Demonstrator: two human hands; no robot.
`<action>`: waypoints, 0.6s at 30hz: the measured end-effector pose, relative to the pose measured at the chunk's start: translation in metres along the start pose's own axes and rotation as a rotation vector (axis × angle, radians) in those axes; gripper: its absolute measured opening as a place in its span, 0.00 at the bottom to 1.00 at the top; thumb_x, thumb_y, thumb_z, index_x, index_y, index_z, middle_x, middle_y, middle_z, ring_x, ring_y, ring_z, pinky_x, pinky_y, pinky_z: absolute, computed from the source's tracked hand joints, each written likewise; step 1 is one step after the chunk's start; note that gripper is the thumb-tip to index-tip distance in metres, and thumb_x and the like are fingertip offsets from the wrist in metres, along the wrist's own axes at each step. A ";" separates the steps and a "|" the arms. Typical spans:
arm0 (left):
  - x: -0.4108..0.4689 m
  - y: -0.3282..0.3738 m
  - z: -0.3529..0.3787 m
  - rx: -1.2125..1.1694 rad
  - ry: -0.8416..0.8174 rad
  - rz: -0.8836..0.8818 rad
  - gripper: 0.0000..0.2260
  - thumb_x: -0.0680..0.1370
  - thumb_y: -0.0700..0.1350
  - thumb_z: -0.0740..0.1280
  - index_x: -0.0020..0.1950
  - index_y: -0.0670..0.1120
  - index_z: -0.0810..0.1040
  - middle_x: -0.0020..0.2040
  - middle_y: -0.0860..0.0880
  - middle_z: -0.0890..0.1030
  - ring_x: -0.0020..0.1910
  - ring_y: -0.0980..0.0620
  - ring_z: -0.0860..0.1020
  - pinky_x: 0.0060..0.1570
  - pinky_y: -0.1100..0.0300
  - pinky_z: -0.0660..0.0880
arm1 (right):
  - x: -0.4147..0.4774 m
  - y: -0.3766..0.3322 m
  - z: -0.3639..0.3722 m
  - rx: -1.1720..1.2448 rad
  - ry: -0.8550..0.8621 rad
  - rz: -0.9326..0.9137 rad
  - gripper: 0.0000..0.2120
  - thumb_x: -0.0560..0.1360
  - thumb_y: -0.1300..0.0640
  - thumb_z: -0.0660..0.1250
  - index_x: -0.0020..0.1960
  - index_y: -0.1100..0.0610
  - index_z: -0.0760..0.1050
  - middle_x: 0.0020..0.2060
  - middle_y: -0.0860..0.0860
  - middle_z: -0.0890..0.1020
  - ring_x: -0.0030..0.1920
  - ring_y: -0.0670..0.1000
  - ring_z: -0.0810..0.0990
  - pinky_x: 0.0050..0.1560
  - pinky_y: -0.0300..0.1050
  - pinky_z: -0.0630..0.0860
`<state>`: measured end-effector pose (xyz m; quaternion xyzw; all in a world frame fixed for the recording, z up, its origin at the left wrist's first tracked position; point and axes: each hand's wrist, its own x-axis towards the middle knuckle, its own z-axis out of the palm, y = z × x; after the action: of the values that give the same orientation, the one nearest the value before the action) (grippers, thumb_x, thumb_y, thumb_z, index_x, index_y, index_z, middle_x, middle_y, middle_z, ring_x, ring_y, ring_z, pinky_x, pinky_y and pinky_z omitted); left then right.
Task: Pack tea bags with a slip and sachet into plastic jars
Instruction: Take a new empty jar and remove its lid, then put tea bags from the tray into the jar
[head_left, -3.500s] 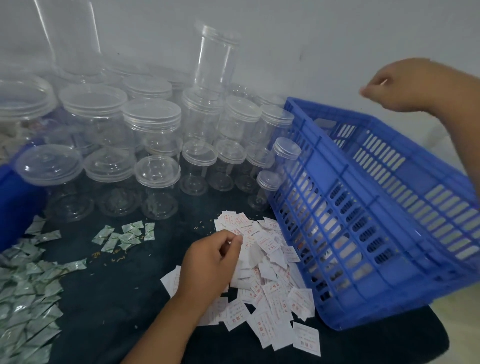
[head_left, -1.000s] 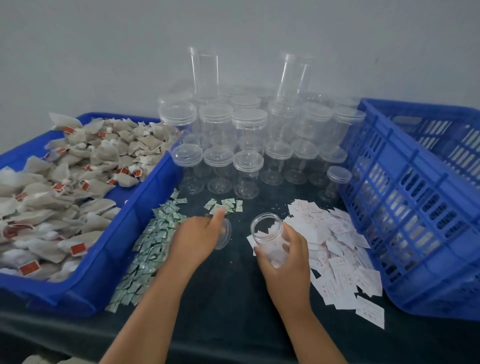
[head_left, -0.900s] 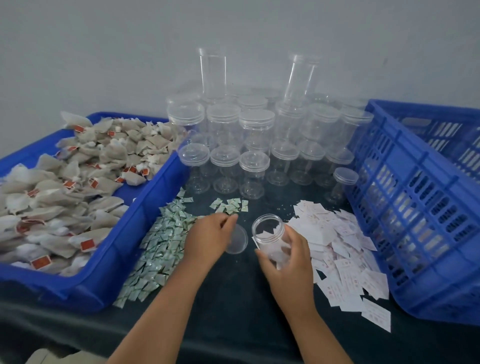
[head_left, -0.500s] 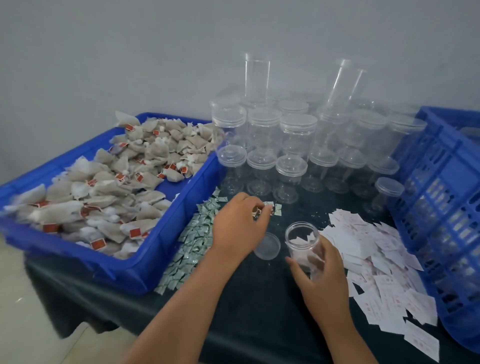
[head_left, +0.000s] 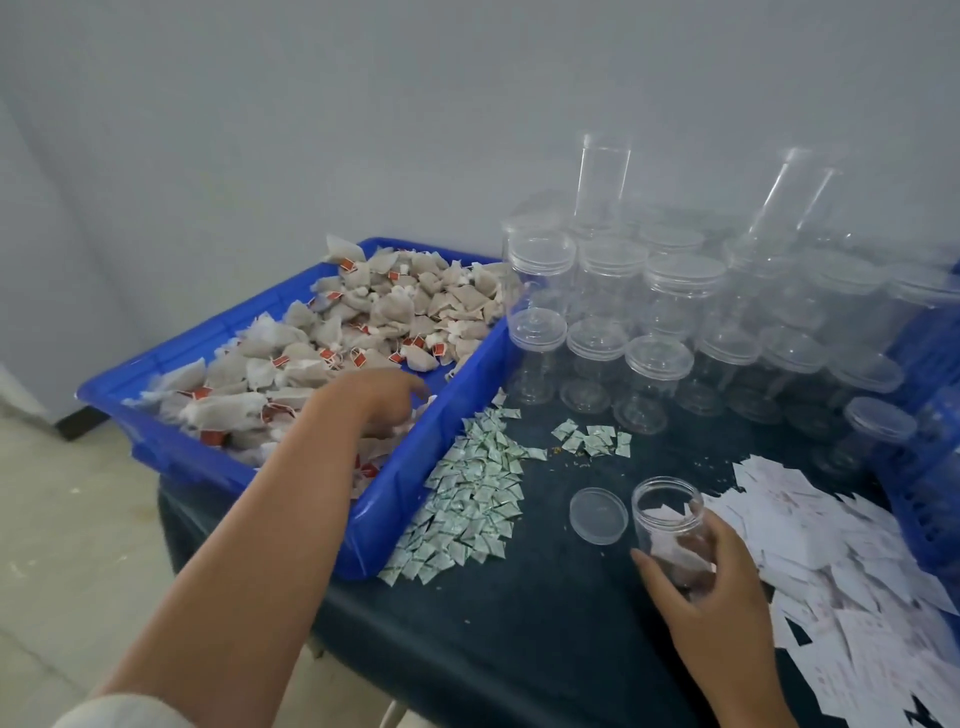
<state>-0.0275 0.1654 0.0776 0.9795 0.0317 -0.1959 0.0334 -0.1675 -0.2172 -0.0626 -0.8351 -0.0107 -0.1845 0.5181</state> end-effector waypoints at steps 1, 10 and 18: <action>0.005 -0.001 0.009 -0.031 -0.070 0.040 0.24 0.83 0.40 0.60 0.77 0.58 0.71 0.72 0.54 0.75 0.68 0.46 0.75 0.61 0.51 0.71 | 0.000 -0.001 0.001 0.000 0.000 -0.002 0.33 0.69 0.48 0.84 0.67 0.34 0.71 0.59 0.37 0.80 0.61 0.36 0.78 0.55 0.46 0.77; 0.020 -0.002 0.016 -0.256 0.162 0.077 0.09 0.78 0.42 0.64 0.38 0.46 0.74 0.36 0.47 0.80 0.33 0.50 0.76 0.35 0.56 0.72 | 0.000 -0.001 0.002 -0.026 0.003 -0.006 0.33 0.68 0.48 0.84 0.60 0.23 0.71 0.56 0.38 0.81 0.57 0.37 0.80 0.50 0.36 0.75; -0.016 0.008 -0.013 -1.104 0.672 0.128 0.04 0.72 0.43 0.69 0.45 0.45 0.78 0.31 0.53 0.78 0.30 0.57 0.76 0.34 0.58 0.75 | 0.001 0.001 0.002 -0.010 -0.002 -0.022 0.33 0.68 0.49 0.85 0.61 0.24 0.72 0.55 0.39 0.81 0.56 0.44 0.82 0.51 0.36 0.78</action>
<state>-0.0367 0.1572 0.0964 0.8260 0.0781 0.1690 0.5320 -0.1662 -0.2161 -0.0639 -0.8378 -0.0193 -0.1892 0.5118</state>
